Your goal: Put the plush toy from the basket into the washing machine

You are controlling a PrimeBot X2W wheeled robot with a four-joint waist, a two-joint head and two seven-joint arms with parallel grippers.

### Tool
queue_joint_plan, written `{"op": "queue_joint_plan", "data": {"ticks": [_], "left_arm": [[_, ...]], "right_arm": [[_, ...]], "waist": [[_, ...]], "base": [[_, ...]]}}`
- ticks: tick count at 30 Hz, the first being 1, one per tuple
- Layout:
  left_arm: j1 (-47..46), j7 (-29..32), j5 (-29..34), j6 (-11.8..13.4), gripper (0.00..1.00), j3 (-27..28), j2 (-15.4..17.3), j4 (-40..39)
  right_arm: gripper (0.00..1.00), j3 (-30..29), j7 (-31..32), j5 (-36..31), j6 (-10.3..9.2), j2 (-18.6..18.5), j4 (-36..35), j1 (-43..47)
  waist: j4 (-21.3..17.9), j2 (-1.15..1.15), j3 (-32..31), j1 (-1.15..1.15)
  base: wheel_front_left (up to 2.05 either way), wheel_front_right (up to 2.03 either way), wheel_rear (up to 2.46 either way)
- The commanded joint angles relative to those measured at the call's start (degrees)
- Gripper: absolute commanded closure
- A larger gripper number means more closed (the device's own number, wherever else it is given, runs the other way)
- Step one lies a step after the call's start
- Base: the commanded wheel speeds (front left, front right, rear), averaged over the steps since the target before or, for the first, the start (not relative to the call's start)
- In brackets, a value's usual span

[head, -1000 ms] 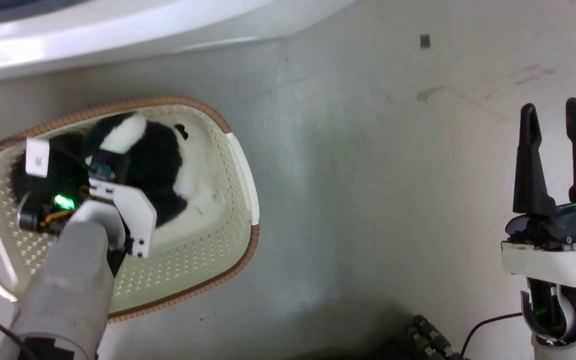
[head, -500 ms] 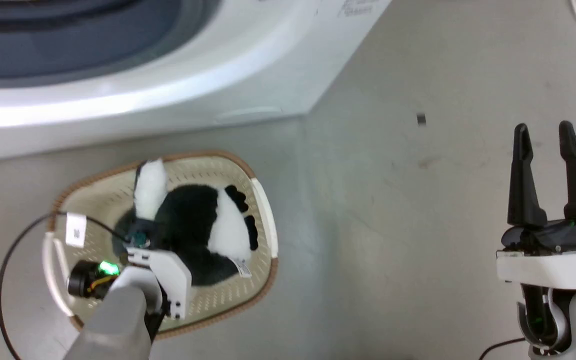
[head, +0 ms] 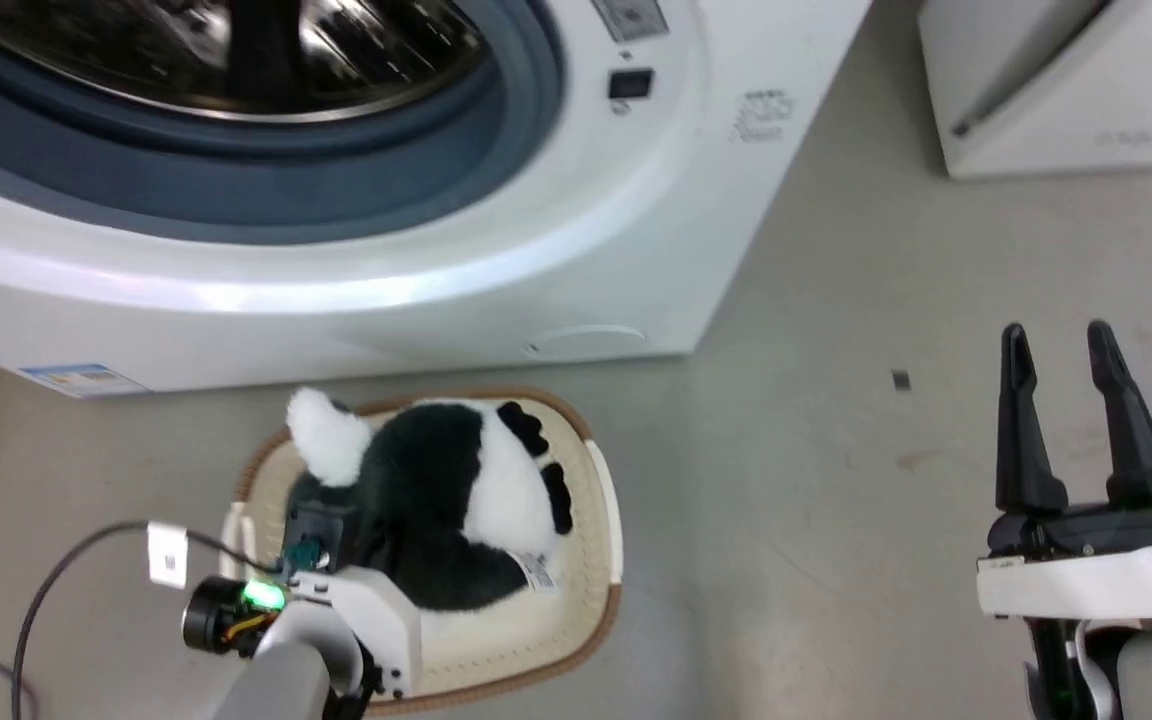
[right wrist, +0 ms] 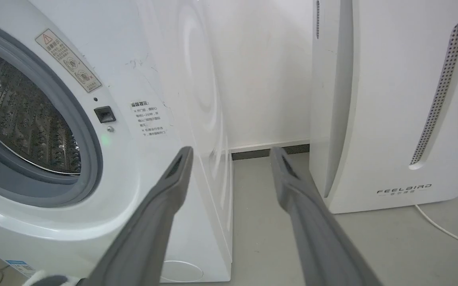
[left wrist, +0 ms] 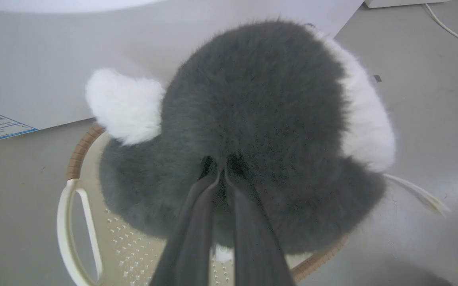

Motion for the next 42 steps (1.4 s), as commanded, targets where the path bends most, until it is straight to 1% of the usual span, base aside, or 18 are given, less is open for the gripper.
{"op": "queue_joint_plan", "data": {"ticks": [1, 11, 14, 17, 18, 19, 26, 30, 34, 38, 42], "left_arm": [[2.29, -0.31, 0.02, 0.38, 1.0, 0.67, 0.05, -3.23], [13.28, -0.32, 0.93, 1.03, 1.0, 4.36, -0.4, -21.09], [15.71, -0.32, 2.65, 1.25, 1.0, 4.72, -0.14, -26.06], [17.33, -0.32, 3.8, 1.71, 1.0, 4.99, -0.5, -30.82], [17.33, -0.32, 3.8, 1.71, 1.0, 4.99, -0.5, -30.82], [18.14, -0.32, 4.1, 1.79, 1.0, 5.43, -0.78, -33.72], [19.1, -0.32, 3.81, 1.36, 1.0, 7.09, -1.56, -40.89], [17.61, -0.32, 3.28, 0.83, 1.0, 8.48, -1.71, -45.34], [14.13, -0.32, 3.81, 0.49, 1.0, 9.99, -0.81, -48.9], [8.82, -0.32, 4.04, 0.23, 1.0, 11.89, 1.07, -50.02], [1.69, -0.32, 3.84, -0.11, 1.0, 13.33, 4.12, -48.68]], "right_arm": [[0.0, -0.13, -0.25, -0.65, -0.05, 0.05, 0.42, 1.11], [0.0, 0.13, -0.25, -0.87, -0.05, 0.05, 1.08, 4.33], [0.0, 0.35, -0.25, -0.8, -0.05, 0.05, 1.07, 4.98], [0.0, 0.59, -0.25, -0.8, -0.05, 0.05, 1.11, 5.48], [0.0, 0.59, -0.25, -0.8, -0.05, 0.05, 1.11, 5.48], [0.0, 0.7, -0.25, -0.83, -0.05, 0.05, 1.12, 5.82], [0.0, 1.12, -0.25, -0.9, -0.05, 0.05, 0.77, 6.22], [0.0, 1.49, -0.25, -0.84, -0.05, 0.05, 0.19, 5.66], [0.0, 1.49, -0.25, -0.56, -0.05, 0.05, -0.66, 4.5], [0.0, 1.63, -0.25, -0.06, -0.05, 0.05, -1.92, 2.75], [0.0, 1.68, -0.25, 0.56, -0.05, 0.05, -3.76, 0.56]], "waist": [[2.3, 0.0, -3.34, 0.0], [4.69, 0.0, -10.32, 0.0], [4.85, 0.0, -11.52, 0.0], [4.86, 0.0, -12.25, 0.0], [4.86, 0.0, -12.25, 0.0], [4.85, 0.0, -12.65, 0.0], [4.29, 0.0, -12.61, 0.0], [3.31, 0.0, -11.04, 0.0], [1.95, 0.0, -8.09, 0.0], [0.12, 0.0, -4.3, 0.0], [-2.07, 0.0, 0.17, 0.0]], "base": [[0.0, 0.0, 0.0], [0.0, 0.0, 0.0], [0.0, 0.0, 0.0], [0.0, 0.0, 0.0], [0.0, 0.0, 0.0], [0.0, 0.0, 0.0], [0.0, 0.0, 0.0], [0.0, 0.0, 0.0], [0.0, 0.0, 0.0], [0.0, 0.0, 0.0], [0.0, 0.0, 0.0]]}}
